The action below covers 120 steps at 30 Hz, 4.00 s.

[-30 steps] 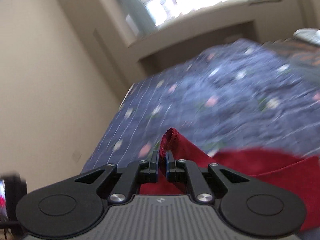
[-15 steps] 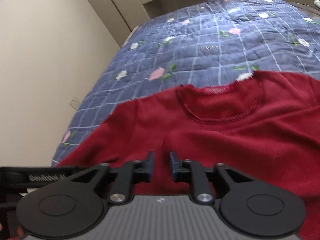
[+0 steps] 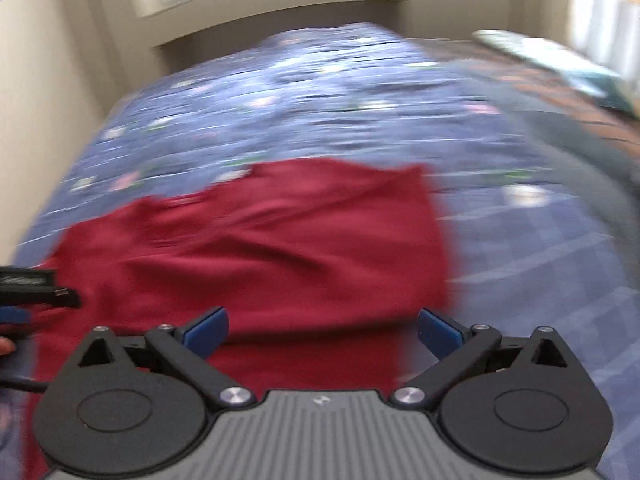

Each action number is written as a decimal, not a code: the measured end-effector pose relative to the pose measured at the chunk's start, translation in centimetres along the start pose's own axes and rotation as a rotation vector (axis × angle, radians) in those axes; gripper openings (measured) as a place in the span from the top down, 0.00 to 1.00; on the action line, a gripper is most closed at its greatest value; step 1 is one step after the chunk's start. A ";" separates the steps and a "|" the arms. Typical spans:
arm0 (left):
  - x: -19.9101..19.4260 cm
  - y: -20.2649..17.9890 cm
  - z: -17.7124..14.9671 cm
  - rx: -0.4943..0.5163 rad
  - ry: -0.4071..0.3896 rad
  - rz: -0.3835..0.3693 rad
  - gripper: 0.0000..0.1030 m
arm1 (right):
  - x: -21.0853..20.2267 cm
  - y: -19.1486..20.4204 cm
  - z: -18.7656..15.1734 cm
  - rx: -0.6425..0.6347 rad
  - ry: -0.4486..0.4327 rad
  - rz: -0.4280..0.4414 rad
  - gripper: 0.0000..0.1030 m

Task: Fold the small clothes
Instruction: 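Lift the held sleeve with the right gripper and lay it across the sweater body, then open the right gripper and release the folded sleeve, then grasp the other sleeve cuff with the left gripper and lift it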

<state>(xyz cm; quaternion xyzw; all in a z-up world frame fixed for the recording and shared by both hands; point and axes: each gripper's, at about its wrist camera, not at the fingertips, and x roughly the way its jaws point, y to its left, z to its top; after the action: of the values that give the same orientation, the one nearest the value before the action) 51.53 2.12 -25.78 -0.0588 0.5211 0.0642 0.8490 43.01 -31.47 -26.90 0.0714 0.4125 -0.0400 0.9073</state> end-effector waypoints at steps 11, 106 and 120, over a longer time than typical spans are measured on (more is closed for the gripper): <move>5.2 -4.7 -0.7 0.072 0.080 0.080 0.00 | 2.3 -5.9 -2.3 -0.121 -0.002 -0.294 0.03; -6.8 24.9 -12.7 -0.987 -0.162 0.152 0.01 | -0.5 17.9 -4.9 -0.317 0.127 0.058 0.00; -5.0 29.4 -14.6 -1.286 -0.102 0.333 0.50 | -0.3 17.4 -4.8 -0.318 0.156 0.039 0.00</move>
<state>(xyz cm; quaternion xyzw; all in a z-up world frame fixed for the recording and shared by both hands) 31.46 28.36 -28.85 -0.4692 0.3403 0.4953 0.6471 41.47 -13.52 -28.12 -0.0621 0.4812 0.0491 0.8730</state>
